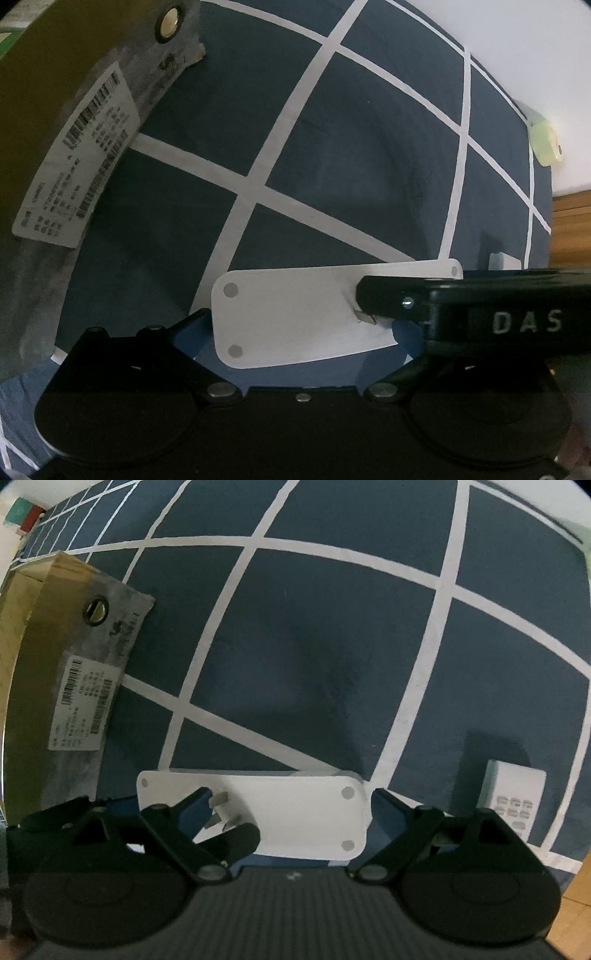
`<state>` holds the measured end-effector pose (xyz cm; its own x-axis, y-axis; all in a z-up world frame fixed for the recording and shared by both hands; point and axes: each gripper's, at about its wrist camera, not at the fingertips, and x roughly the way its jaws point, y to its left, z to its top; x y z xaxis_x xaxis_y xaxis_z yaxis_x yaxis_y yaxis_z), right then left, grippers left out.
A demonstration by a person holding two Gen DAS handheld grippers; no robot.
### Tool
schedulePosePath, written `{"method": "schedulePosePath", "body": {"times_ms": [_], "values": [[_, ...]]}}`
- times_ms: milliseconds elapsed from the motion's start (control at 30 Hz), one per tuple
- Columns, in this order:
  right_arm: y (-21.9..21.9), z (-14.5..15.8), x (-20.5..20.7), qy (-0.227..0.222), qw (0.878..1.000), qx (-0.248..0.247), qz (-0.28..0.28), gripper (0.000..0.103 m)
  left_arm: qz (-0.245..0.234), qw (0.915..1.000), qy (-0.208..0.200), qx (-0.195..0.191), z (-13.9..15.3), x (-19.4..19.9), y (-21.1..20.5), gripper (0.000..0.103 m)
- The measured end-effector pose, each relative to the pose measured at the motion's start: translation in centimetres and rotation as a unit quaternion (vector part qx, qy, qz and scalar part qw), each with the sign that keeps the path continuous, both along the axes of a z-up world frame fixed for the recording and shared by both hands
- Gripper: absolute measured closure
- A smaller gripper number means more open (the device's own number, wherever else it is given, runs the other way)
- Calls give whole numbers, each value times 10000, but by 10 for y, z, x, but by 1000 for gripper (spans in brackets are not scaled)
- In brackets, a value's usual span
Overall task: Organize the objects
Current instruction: 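Lift the power strip with the right tool and carry it over the box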
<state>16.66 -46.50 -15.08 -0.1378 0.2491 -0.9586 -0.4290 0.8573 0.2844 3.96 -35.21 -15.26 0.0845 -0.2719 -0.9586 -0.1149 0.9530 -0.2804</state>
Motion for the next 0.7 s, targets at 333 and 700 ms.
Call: {"method": "schedulePosePath", "body": {"times_ms": [333,700], "values": [[-2,-6,-4,-38,9999,105,-53,12,6,10000,43,-6,-1,4,-2,1],[-15,6,-16,-85,9993,236,-292,12,-235,9997,-24,108,14,-3,-11,2]]}}
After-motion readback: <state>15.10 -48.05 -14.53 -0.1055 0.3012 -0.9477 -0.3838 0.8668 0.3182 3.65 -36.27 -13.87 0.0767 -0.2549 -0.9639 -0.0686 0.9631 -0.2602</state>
